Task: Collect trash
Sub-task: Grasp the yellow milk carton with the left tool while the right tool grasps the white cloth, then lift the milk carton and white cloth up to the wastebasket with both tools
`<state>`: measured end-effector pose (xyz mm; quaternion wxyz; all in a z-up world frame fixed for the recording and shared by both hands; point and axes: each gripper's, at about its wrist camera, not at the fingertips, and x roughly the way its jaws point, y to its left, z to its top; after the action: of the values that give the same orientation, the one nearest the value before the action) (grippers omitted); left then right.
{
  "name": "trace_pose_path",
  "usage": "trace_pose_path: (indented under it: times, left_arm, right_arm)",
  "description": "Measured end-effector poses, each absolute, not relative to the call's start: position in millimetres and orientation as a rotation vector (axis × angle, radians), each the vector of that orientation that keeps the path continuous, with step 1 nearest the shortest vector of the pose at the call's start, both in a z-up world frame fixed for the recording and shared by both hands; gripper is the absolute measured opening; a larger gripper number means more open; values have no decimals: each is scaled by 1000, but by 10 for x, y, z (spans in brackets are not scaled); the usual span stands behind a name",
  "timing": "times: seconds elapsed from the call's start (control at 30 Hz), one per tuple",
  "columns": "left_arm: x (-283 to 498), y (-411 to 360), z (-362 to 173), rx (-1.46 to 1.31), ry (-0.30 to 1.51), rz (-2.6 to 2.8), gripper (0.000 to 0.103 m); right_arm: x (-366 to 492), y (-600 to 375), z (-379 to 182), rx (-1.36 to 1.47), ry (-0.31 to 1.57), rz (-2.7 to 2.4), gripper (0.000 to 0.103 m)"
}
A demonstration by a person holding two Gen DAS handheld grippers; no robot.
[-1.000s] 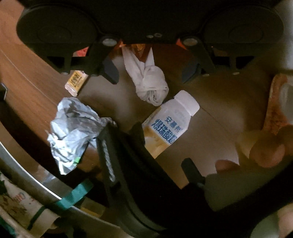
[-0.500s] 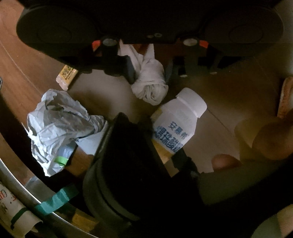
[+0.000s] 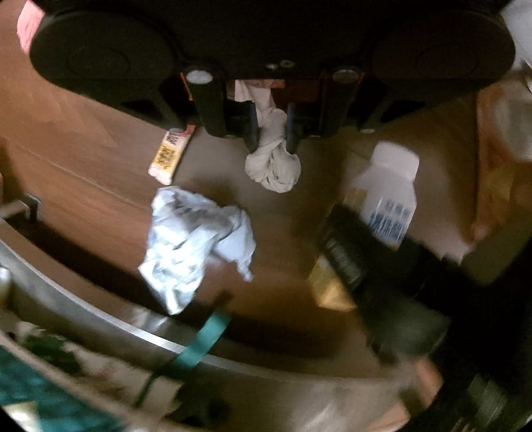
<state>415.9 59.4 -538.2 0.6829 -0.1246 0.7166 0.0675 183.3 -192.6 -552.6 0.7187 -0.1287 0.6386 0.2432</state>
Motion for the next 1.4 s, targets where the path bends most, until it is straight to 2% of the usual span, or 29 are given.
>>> trace_pose_path:
  times: [0.23, 0.57, 1.07, 1.13, 1.27, 1.33, 1.4]
  left_arm:
    - [3918, 628, -4608, -303, 1522, 171, 43]
    - [3447, 643, -3187, -334, 1297, 169, 43]
    - [2993, 616, -1358, -317, 969, 123, 43]
    - [2931, 609, -1236, -307, 944, 122, 43]
    - [2834, 591, -1191, -305, 955, 131, 43]
    - [2782, 597, -1229, -305, 966, 135, 43]
    - [2744, 620, -1284, -311, 981, 140, 43]
  right_arm:
    - [1800, -2102, -4743, -174, 1342, 471, 16]
    - [1553, -2341, -3379, -40, 1170, 463, 16]
    - [1301, -2530, -1551, -2, 882, 541, 16]
    - [1278, -2588, -1525, 32, 878, 540, 16]
    - [1282, -2606, -1916, 20, 1007, 488, 15]
    - [1304, -2692, -1979, 110, 1009, 474, 14]
    - [1285, -2676, -1974, 68, 1005, 470, 14]
